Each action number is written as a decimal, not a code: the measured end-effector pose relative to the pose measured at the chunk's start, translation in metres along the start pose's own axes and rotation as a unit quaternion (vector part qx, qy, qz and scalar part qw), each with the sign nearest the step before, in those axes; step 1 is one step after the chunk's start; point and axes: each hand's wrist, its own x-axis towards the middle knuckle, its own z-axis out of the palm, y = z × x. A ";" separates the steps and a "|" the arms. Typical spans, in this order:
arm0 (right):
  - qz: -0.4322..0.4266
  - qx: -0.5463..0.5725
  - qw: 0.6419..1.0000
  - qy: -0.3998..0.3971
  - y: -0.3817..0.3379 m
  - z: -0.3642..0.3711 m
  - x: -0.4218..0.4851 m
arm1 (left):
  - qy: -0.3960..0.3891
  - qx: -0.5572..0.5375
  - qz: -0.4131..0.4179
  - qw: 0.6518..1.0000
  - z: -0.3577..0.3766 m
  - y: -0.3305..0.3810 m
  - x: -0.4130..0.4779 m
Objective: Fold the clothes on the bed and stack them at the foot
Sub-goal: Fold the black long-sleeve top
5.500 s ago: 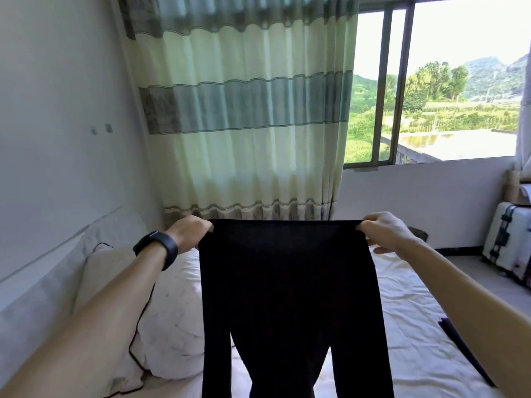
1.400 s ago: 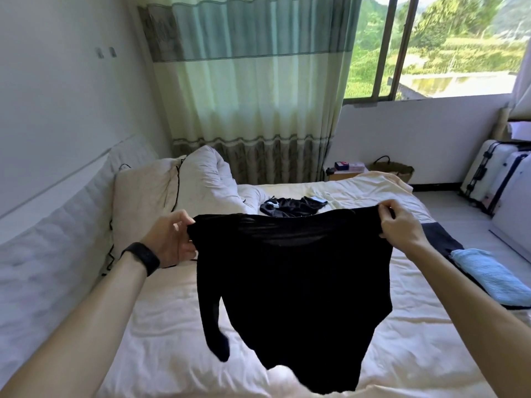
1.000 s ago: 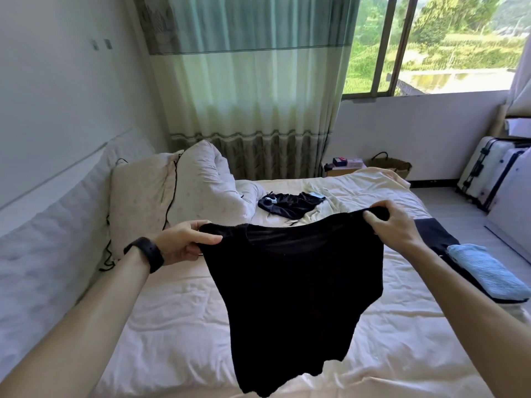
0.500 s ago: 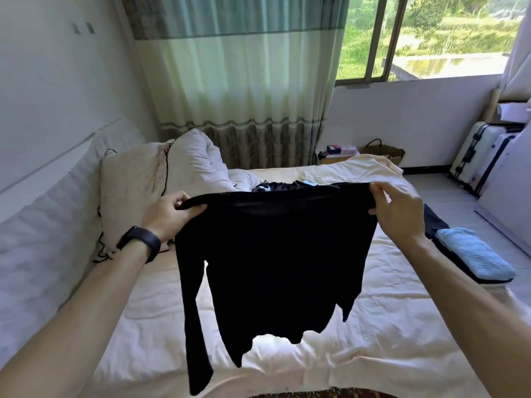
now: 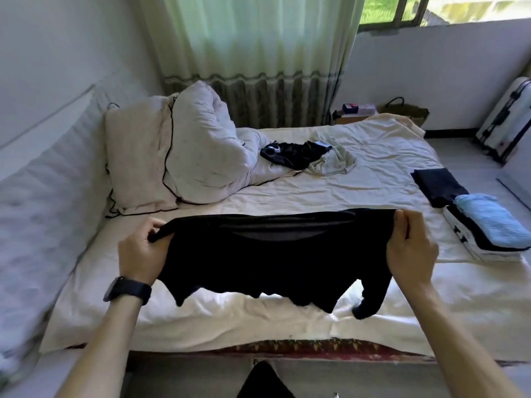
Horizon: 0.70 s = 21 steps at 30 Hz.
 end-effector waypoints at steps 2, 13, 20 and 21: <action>-0.040 0.009 0.999 0.024 0.002 0.005 -0.005 | 0.027 0.004 -0.023 0.999 -0.004 -0.007 0.001; -0.023 -0.092 0.988 -0.122 0.016 0.107 0.071 | -0.080 0.159 -0.047 0.983 0.077 -0.041 0.126; 0.036 -0.181 0.953 -0.238 0.054 0.267 0.155 | -0.181 0.304 0.011 0.935 0.225 -0.117 0.257; 0.052 -0.180 0.950 -0.251 0.059 0.296 0.168 | -0.198 0.318 0.015 0.927 0.248 -0.129 0.277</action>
